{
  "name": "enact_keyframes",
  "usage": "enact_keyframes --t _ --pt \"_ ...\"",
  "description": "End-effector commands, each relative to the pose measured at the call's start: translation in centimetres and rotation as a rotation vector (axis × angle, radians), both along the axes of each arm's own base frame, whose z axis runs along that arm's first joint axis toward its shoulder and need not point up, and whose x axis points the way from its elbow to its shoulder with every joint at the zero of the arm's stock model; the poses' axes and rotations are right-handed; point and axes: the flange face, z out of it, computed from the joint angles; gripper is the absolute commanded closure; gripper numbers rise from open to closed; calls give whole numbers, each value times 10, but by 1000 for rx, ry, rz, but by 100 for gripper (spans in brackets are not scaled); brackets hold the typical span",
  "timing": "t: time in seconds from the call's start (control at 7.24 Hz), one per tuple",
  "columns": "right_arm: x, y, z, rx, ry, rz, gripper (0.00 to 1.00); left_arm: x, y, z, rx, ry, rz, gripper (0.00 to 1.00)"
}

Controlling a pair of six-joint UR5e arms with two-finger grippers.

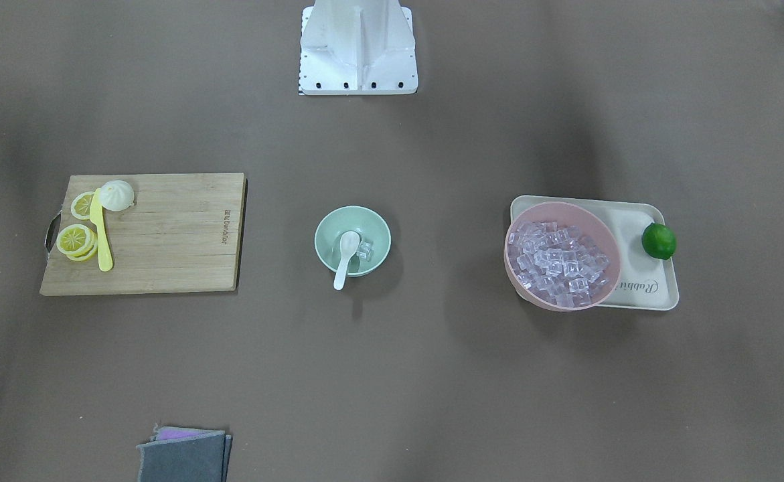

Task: Put spoon and ice into bowl

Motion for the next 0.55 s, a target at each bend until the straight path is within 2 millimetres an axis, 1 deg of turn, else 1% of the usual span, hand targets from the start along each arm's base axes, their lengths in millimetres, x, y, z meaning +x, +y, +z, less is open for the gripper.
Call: enact_keyframes --t 0.0,0.14,0.28,0.41 --pt "28 4 67 -48 -25 -22 0 -1 -5 0 -21 -13 -29 2" --pt "38 9 91 -28 -28 -51 0 -1 -10 -11 -52 7 -86 2" --pt "39 20 108 -53 -27 -53 0 -1 -5 -8 -58 7 -85 2" --pt "39 25 115 -28 -23 -48 0 -1 -6 -6 -60 5 -83 2"
